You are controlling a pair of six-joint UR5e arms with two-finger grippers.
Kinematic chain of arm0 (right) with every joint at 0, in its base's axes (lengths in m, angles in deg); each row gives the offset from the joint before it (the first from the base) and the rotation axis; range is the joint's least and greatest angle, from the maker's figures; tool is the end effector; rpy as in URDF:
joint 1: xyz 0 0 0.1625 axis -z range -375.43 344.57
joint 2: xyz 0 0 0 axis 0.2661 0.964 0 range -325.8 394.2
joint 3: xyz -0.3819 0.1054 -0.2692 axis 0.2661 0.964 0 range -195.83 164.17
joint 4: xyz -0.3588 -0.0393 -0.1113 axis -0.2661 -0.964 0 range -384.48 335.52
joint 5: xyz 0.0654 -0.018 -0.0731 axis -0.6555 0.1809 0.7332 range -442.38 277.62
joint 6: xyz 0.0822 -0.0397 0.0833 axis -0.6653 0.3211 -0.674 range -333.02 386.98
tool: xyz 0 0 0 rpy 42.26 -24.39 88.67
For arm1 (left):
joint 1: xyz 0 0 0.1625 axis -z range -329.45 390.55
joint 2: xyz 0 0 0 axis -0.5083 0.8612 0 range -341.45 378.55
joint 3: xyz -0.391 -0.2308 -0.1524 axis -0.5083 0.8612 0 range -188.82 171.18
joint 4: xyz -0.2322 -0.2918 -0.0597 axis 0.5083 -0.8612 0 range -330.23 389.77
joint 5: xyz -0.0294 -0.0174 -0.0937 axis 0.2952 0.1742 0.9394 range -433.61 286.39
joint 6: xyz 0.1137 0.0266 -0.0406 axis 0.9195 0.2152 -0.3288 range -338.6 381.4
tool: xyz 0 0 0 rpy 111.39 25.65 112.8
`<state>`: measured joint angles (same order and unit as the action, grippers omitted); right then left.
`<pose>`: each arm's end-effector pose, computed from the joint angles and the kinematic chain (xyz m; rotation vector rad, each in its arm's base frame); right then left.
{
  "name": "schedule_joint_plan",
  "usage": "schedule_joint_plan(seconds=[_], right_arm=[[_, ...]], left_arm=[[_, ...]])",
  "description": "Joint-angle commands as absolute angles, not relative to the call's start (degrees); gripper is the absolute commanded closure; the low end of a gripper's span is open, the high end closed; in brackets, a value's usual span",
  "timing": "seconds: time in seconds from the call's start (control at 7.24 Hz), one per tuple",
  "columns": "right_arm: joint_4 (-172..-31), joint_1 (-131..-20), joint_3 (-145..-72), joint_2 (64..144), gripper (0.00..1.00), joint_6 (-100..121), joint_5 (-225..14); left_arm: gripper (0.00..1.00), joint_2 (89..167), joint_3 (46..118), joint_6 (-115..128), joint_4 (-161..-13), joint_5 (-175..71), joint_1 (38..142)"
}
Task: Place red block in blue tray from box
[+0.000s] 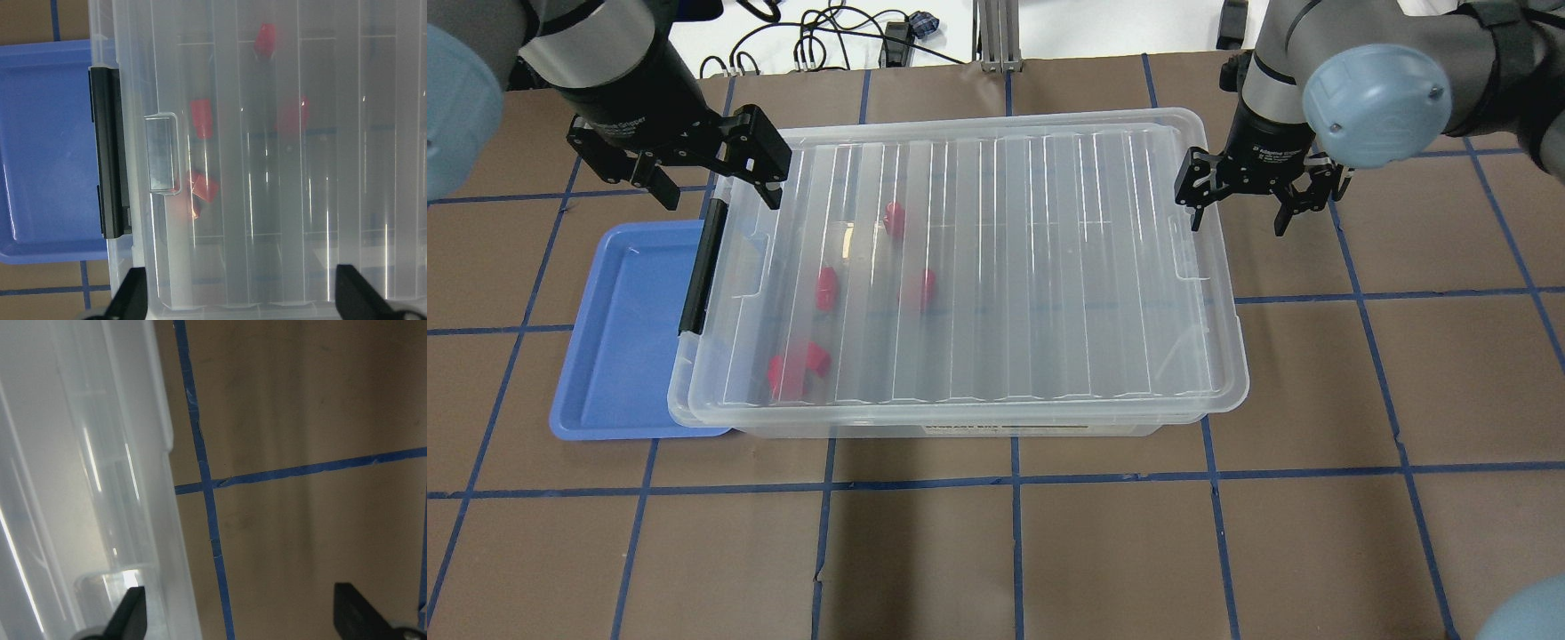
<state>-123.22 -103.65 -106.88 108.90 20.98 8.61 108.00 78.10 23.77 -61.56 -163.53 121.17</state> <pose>0.1141 -0.5518 0.3894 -0.2094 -3.1056 -0.2059 -0.1384 -0.4511 0.5442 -0.0817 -3.1390 0.0627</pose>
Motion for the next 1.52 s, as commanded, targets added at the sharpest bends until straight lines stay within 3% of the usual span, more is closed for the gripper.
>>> schedule_joint_plan(seconds=[0.0, 1.38], right_arm=[[-125.4, -103.4, -107.0, 108.6, 0.0, 24.1, 10.7], [-127.0, -95.1, -106.0, 108.0, 0.0, 38.7, 18.7]], left_arm=[[0.0, 107.9, 78.1, 23.8, -61.5, -163.6, 121.2], [0.0, 108.0, 78.7, 24.2, -61.5, -163.4, 120.9]])
